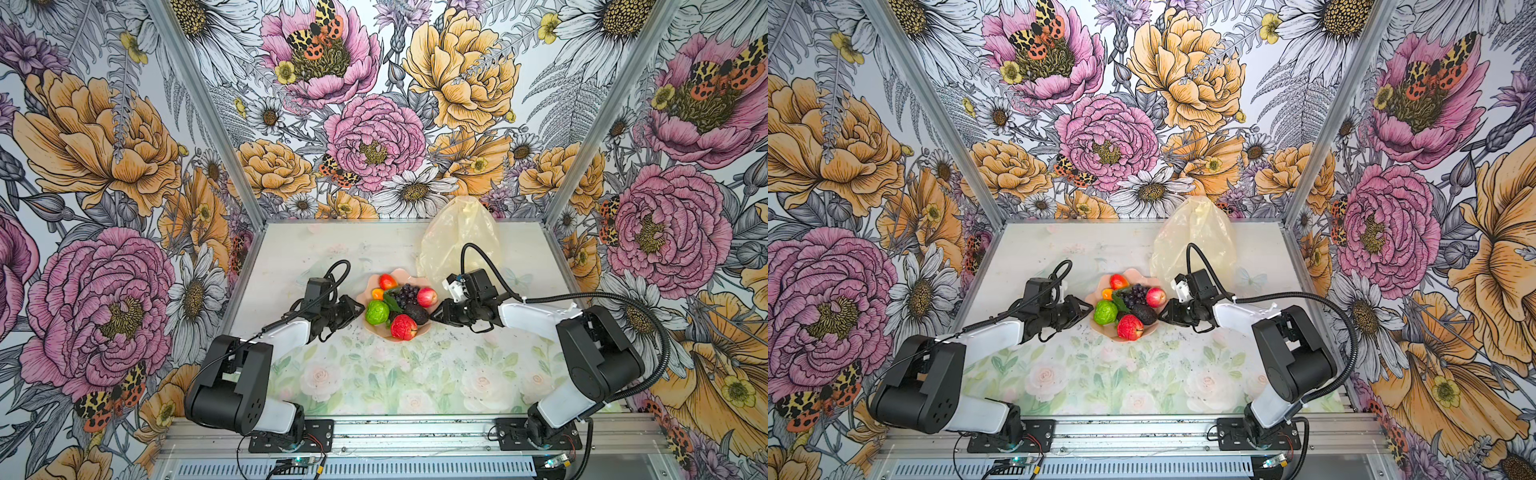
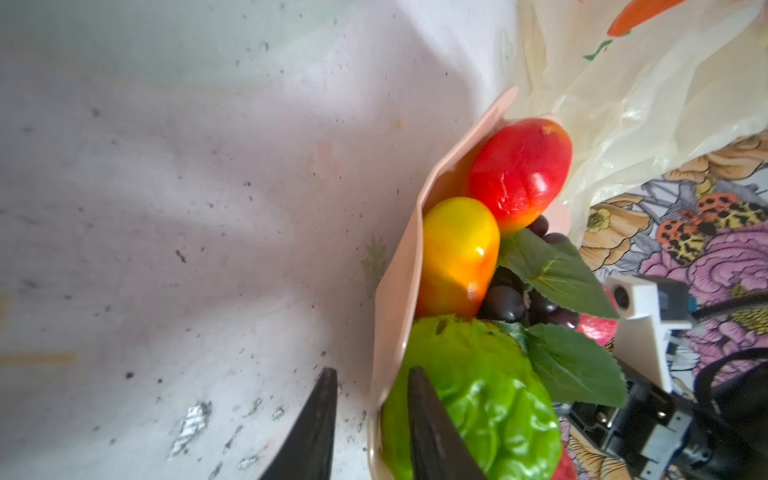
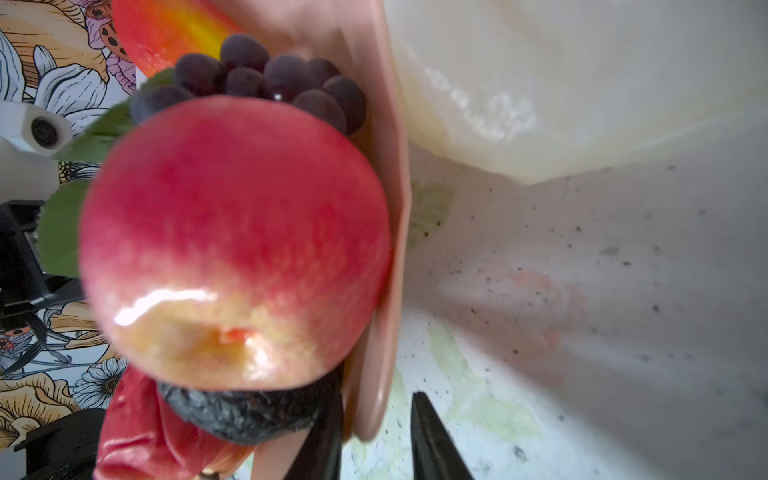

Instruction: Place the fruits into the plastic bag

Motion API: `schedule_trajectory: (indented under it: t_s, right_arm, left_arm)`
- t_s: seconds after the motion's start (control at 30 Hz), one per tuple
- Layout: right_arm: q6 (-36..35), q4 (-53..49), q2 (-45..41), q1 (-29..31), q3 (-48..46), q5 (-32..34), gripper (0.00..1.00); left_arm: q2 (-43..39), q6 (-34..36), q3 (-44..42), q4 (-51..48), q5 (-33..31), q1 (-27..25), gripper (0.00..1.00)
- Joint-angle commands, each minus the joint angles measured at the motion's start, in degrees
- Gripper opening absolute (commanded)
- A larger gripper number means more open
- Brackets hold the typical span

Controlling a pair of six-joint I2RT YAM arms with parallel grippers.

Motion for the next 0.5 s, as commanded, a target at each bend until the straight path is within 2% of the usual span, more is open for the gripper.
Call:
schedule_trajectory:
  t_s: [0.0, 0.13, 0.27, 0.4, 0.47]
  right_arm:
    - [0.14, -0.75, -3.36, 0.22, -1.13, 1.04, 0.32]
    - [1.33, -2.75, -7.67, 0.05, -2.62, 1.46, 0.34]
    - [1.94, -8.07, -13.88, -0.21, -3.31, 1.92, 0.35]
    - [3.52, -16.86, -22.08, -0.65, -1.17, 3.12, 0.38]
    - [4.25, -23.43, -25.45, -0.98, 2.51, 6.45, 0.42]
  left_arm:
    - [-2.67, 1.15, 0.53, -2.17, -0.42, 0.98, 0.42]
    - [-6.05, 2.38, 0.75, -5.93, 0.45, 2.47, 0.5]
    - [-10.32, 2.88, 0.2, -9.41, 1.78, 4.6, 0.53]
    - [-17.23, 2.53, 0.17, -13.66, 3.15, 7.73, 0.57]
    - [-20.98, 1.76, 0.78, -15.73, 3.44, 8.41, 0.6]
